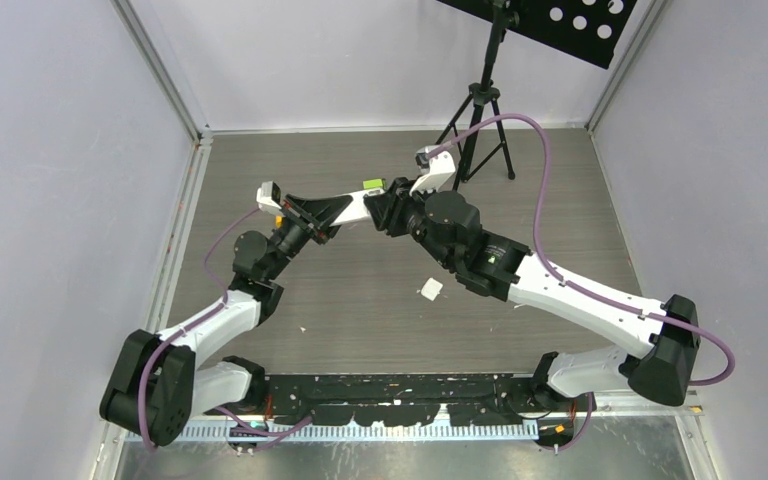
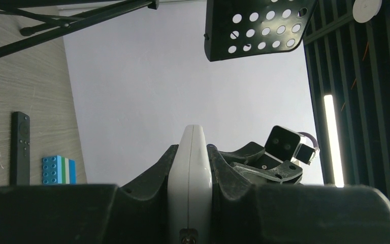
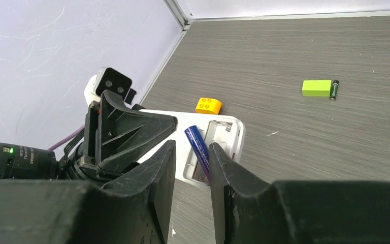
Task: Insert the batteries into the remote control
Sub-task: Load the battery into the remote control.
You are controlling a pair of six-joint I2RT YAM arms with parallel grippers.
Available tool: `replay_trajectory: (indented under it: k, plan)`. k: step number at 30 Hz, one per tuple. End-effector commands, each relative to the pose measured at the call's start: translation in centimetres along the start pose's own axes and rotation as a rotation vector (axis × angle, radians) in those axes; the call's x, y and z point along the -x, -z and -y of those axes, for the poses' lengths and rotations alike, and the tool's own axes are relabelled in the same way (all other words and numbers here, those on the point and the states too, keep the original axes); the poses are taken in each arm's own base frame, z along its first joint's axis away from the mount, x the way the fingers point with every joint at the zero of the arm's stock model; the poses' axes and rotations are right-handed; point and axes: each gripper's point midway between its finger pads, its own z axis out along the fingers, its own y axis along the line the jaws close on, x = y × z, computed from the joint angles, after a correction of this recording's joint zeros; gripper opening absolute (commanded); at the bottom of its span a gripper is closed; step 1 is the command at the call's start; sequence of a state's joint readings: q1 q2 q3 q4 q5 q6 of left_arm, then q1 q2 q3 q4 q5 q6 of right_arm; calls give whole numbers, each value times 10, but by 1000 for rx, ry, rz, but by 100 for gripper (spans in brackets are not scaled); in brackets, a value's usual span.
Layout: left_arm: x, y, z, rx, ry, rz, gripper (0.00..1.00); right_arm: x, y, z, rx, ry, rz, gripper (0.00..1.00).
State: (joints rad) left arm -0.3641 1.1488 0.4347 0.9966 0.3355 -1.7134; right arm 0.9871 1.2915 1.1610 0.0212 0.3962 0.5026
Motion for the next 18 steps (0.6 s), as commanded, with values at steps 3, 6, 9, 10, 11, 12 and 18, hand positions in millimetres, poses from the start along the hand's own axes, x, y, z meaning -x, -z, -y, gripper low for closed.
replay_trajectory:
  k: [3, 6, 9, 10, 11, 12, 18]
  plan:
    - [-3, 2, 31, -121, -31, -11, 0, -2, 4, -1, 14, 104, -59, 36]
    - [-7, 1, 34, -127, -44, -34, 0, -10, 2, -2, 23, 162, -111, 37]
    - [-11, 1, 37, -139, -57, -60, 0, -13, -1, 2, 4, 189, -124, 36]
    - [-12, 1, 39, -145, -59, -68, 0, -13, -2, 2, 2, 193, -123, 34]
    - [-13, 1, 39, -150, -61, -75, 0, -12, -2, 3, -4, 196, -121, 32]
    - [-14, 1, 40, -155, -62, -79, 0, -11, -3, 3, -9, 198, -117, 29]
    - [-14, 1, 44, -166, -39, -82, 0, -6, -12, 11, -58, 196, -59, 16]
